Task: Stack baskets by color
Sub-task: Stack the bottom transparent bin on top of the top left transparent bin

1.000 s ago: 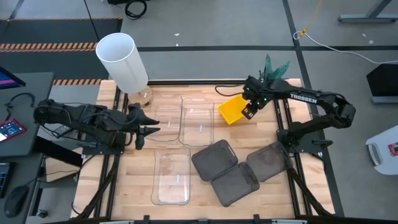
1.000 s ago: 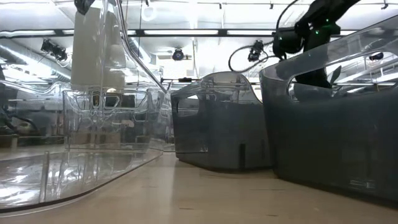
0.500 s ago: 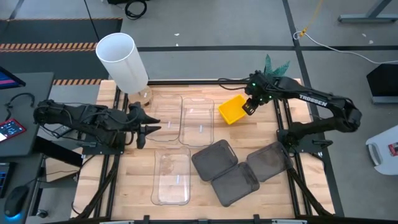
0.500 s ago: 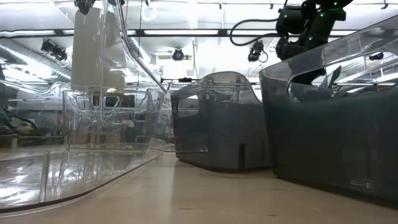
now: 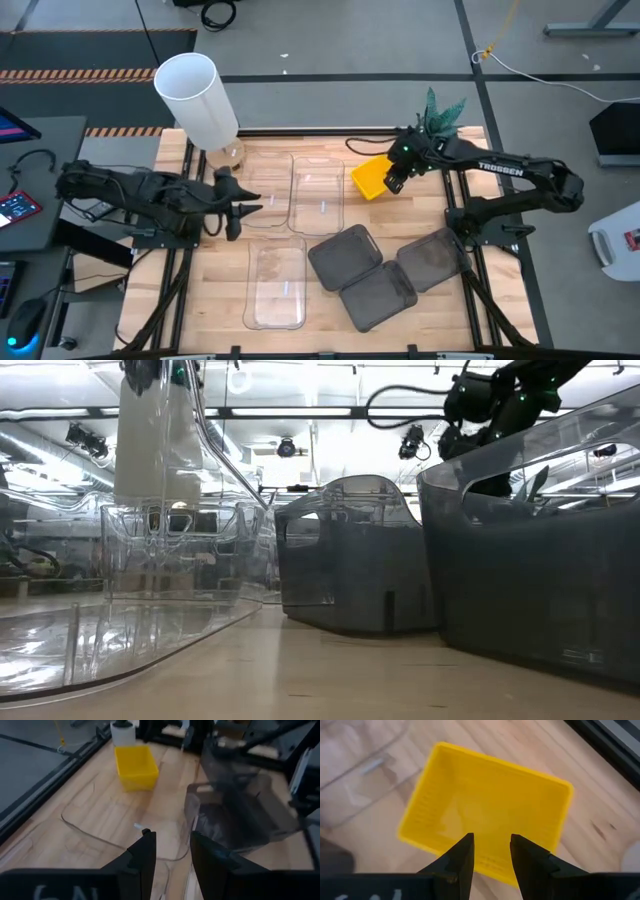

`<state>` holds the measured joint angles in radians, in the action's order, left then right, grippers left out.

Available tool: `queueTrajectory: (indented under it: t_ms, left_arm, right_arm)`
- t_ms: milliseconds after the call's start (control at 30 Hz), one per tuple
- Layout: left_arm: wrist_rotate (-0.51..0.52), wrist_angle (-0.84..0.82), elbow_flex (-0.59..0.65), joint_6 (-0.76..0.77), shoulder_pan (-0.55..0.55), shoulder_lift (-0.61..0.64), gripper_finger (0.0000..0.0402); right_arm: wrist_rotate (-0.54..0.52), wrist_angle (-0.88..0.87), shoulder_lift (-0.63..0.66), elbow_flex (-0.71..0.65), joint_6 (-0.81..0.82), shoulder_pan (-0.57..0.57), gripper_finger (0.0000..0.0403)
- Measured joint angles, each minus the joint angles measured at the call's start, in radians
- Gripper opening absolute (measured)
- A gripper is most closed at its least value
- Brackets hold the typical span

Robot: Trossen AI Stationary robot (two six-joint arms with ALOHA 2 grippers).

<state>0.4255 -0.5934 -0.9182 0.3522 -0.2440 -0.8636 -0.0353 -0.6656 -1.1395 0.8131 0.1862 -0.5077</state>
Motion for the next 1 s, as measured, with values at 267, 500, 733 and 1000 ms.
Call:
queueTrajectory:
  t_ms: [267,500,733,1000]
  left_arm:
    - [0.0,0.025,0.024,-0.006,0.0,-0.088,0.0126]
    - [-0.182,0.037,0.024,0.003,0.021,-0.152,0.0126]
    - [-0.282,-0.015,0.025,0.03,-0.09,-0.196,0.0126]
    - [-0.195,-0.01,0.024,0.002,-0.246,-0.266,0.0126]
  right_arm:
    - [0.006,0.155,0.055,0.002,0.106,0.191,0.0132]
    - [0.029,0.377,0.043,0.003,0.163,0.416,0.0132]
    - [-0.116,0.43,0.041,0.003,0.171,0.625,0.0132]
    - [-0.408,0.667,-0.068,0.003,0.001,0.821,0.0132]
